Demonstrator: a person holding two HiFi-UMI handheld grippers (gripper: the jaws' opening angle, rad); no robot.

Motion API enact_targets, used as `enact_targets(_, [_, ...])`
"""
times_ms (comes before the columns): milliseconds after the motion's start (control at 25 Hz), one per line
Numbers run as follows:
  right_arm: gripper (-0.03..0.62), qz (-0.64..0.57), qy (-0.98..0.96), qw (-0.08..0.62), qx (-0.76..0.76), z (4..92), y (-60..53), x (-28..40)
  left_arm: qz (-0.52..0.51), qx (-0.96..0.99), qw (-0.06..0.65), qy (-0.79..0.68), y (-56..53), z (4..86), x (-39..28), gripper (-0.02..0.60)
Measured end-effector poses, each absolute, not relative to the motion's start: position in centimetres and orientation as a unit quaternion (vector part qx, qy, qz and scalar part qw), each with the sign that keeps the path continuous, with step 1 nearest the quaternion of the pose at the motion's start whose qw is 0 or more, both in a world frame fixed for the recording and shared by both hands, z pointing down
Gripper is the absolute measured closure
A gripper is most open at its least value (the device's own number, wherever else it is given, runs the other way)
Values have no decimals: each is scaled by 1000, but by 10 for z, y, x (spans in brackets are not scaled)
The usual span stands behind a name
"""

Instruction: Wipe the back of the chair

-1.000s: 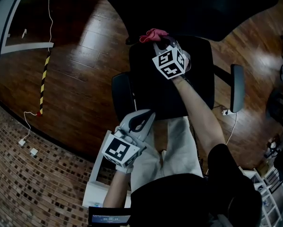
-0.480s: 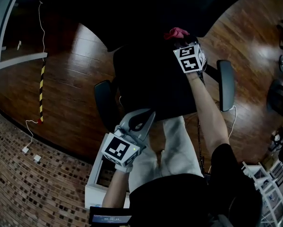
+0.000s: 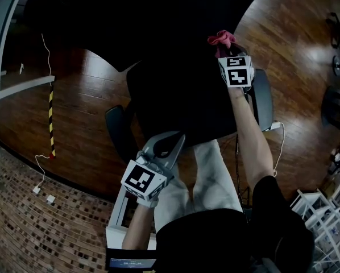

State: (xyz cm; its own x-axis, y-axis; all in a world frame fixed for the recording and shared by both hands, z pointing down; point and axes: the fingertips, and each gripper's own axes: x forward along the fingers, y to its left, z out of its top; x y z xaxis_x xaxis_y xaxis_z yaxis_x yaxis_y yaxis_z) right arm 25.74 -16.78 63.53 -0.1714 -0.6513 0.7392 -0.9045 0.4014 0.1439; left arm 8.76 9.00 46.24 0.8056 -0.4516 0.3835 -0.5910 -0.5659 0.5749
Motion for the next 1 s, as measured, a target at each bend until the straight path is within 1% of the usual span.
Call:
enact_targets(240, [548,164,-733,332,571,586,-187,301,94,887,353,-283,91,457,98,589])
enact_targets(440, [548,139,-725,326,591,552,-205,321,86,889,352,-281,93,452,102,589])
enact_targets(680, [548,103,-752,345,552,547,-204,271,82,886,349,-293,99,451,92,589])
enact_targets(800, [548,98,-772,349,523,549,-200,237,82,879,351,-313,100,446,87,589])
enact_targets(1000, [548,75,-804,345,478,534,-200,166,75,882,329,-329,91,440,65,589])
